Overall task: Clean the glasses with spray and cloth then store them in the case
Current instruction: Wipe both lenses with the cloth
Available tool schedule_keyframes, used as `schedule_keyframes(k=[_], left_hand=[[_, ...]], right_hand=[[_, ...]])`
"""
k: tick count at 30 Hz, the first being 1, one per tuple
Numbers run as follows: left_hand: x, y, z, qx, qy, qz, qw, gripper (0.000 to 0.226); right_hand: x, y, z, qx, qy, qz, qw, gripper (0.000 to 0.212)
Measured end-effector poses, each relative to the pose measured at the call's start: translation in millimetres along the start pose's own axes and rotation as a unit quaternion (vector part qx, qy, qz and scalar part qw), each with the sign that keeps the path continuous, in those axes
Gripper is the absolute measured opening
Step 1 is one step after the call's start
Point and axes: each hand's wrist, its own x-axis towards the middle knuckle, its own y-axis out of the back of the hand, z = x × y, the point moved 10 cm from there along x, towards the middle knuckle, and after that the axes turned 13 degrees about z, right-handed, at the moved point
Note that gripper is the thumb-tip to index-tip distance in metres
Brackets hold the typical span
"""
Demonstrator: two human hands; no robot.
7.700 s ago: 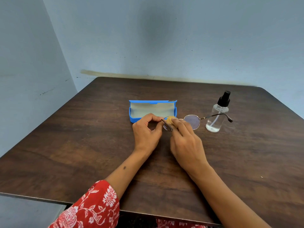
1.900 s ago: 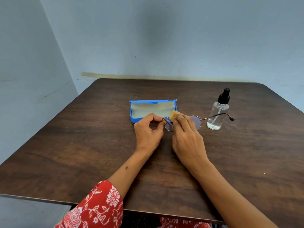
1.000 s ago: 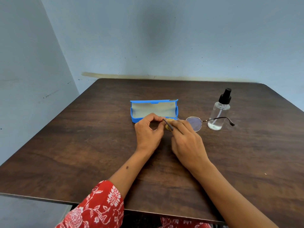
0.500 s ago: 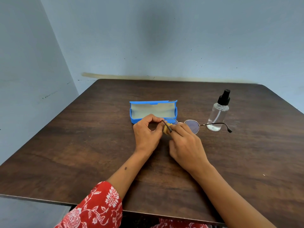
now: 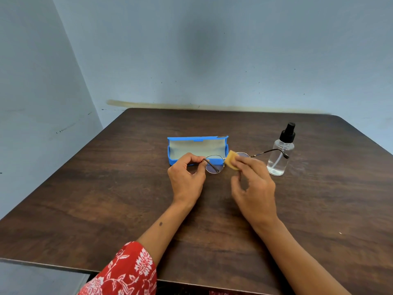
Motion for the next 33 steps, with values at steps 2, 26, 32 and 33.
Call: schedule_keyframes(k=[2, 26, 32, 33], left_hand=[[0, -1, 2, -0.002, -0.009, -0.005, 1.000, 0.017], [-3, -6, 7, 0.003, -0.045, -0.024, 0.999, 0.012], [-2, -4, 6, 0.008, -0.040, -0.019, 0.999, 0.021], [-2, -4, 6, 0.006, -0.039, -0.017, 0.999, 0.025]], right_hand=[[-6, -13, -13, -0.007, 0.049, -0.045, 0.998, 0.033], [-21, -43, -26, -0.114, 0.129, -0.153, 0.973, 0.042], [-21, -40, -28, -0.105, 0.133, -0.151, 0.974, 0.039], [-20, -39, -26, -0.117, 0.127, -0.147, 0.974, 0.038]])
